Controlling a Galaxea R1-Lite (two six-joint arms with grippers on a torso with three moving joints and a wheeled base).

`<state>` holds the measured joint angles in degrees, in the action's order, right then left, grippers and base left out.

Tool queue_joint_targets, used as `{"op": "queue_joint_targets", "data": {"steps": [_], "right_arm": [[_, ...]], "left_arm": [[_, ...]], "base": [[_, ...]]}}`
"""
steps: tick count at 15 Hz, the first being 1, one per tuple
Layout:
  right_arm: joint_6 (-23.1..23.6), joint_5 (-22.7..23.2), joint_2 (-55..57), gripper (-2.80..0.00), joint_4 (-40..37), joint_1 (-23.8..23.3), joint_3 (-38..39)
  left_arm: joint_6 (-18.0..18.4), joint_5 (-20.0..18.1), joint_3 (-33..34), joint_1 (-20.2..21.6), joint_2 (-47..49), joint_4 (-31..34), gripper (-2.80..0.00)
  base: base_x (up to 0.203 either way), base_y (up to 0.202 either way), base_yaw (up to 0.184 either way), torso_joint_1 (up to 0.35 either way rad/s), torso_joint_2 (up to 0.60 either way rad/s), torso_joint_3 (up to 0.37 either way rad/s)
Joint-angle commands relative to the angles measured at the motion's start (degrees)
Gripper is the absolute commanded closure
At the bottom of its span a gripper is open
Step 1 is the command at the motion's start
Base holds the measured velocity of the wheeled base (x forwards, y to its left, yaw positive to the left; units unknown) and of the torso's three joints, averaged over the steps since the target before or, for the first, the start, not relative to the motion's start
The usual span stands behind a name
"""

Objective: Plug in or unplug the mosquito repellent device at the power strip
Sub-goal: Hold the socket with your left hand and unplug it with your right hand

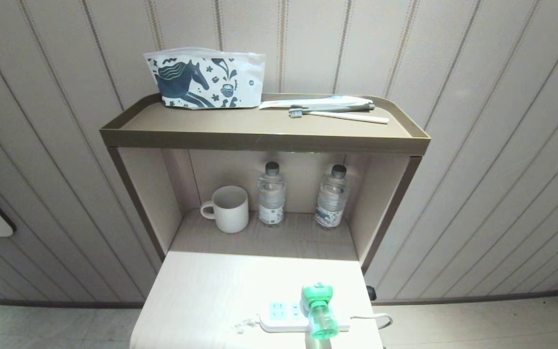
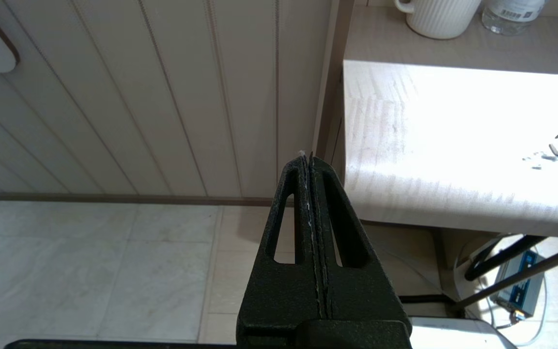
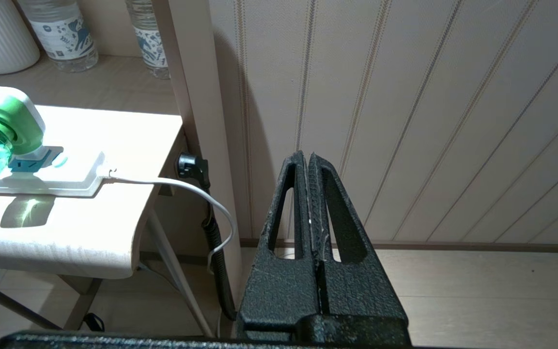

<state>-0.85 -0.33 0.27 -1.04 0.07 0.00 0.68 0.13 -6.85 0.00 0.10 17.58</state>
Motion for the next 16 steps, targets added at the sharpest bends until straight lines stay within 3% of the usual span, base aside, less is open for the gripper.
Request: {"op": "queue_joint_targets", "data": {"steps": [1,10,16], "right_arm": [[0.1,0.0,0.2,0.0,0.1,0.0,0.0],[1.2,0.4,0.0,0.0,-0.3,0.0,-2.1],[1.4,0.9,19.0,0.0,-4.3,0.2,-26.2]], "left_arm": [[0.0,0.0,0.0,0.0,0.1,0.1,0.0],[0.0,0.0,0.0,0.0,0.1,0.1,0.0],[0.0,0.0,0.0,0.0,0.1,0.1,0.0]], "base": [[0.0,0.0,0.0,0.0,0.0,0.0],[0.0,0.0,0.0,0.0,0.0,0.0],[0.0,0.0,0.0,0.0,0.0,0.0]]}}
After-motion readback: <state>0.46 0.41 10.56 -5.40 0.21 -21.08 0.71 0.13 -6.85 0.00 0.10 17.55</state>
